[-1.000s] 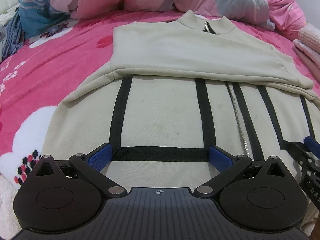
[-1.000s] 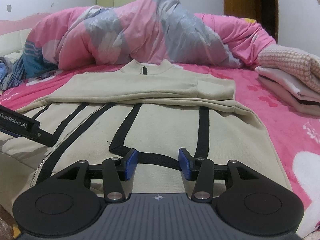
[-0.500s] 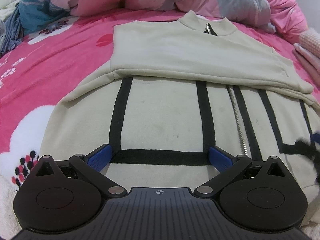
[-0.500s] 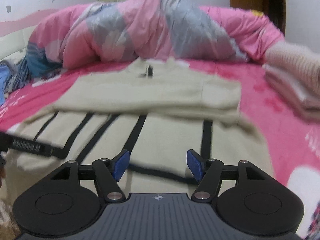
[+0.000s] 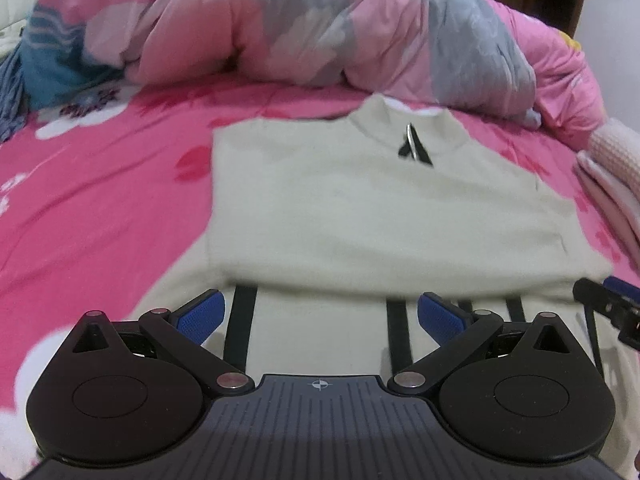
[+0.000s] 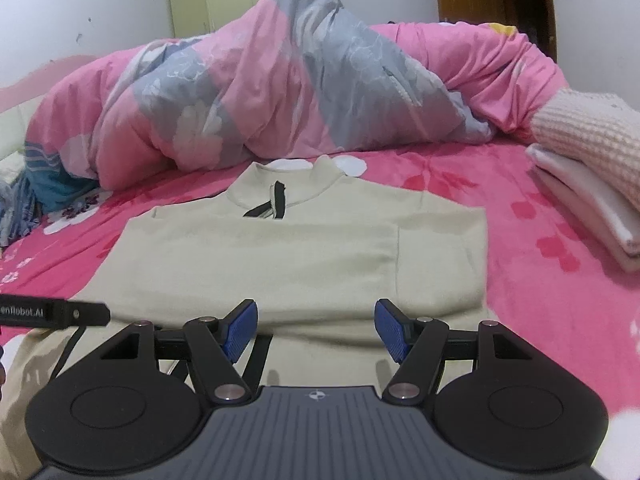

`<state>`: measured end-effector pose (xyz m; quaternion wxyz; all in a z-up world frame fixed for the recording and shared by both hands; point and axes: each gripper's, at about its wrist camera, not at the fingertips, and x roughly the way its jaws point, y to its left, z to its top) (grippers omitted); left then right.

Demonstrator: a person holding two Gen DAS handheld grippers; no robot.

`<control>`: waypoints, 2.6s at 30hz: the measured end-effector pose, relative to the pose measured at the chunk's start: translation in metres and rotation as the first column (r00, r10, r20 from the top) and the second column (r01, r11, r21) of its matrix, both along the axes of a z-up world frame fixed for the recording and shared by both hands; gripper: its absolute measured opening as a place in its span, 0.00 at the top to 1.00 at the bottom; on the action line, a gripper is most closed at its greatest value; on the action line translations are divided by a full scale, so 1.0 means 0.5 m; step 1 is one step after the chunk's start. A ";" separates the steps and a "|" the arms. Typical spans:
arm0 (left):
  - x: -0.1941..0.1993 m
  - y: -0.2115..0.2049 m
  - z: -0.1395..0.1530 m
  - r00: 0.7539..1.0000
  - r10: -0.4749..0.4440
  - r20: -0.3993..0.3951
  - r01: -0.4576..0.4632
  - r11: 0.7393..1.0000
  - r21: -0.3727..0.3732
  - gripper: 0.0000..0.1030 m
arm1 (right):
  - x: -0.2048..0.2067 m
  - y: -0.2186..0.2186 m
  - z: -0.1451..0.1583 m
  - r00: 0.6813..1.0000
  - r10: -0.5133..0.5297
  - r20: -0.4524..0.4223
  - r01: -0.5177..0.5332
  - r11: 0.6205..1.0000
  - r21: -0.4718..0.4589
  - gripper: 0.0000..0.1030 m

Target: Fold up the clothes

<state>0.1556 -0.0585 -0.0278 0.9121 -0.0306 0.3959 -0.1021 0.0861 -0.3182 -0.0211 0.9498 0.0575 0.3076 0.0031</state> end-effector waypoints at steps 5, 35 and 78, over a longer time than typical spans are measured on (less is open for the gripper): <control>0.081 -0.003 0.000 0.999 0.008 -0.044 -0.010 0.998 -0.056 0.00 | 0.078 0.012 -0.001 0.999 0.038 0.010 -0.037 0.998 -0.052 0.25; 0.418 -0.030 -0.069 0.969 -0.016 -0.248 -0.047 0.968 -0.247 0.00 | 0.385 -0.074 -0.139 1.000 0.021 -0.013 -0.018 0.984 0.179 0.35; 0.596 -0.187 -0.065 0.993 -0.120 -0.017 0.120 0.992 -0.032 0.46 | 0.685 -0.122 -0.093 0.989 0.113 -0.096 -0.086 0.963 0.255 0.83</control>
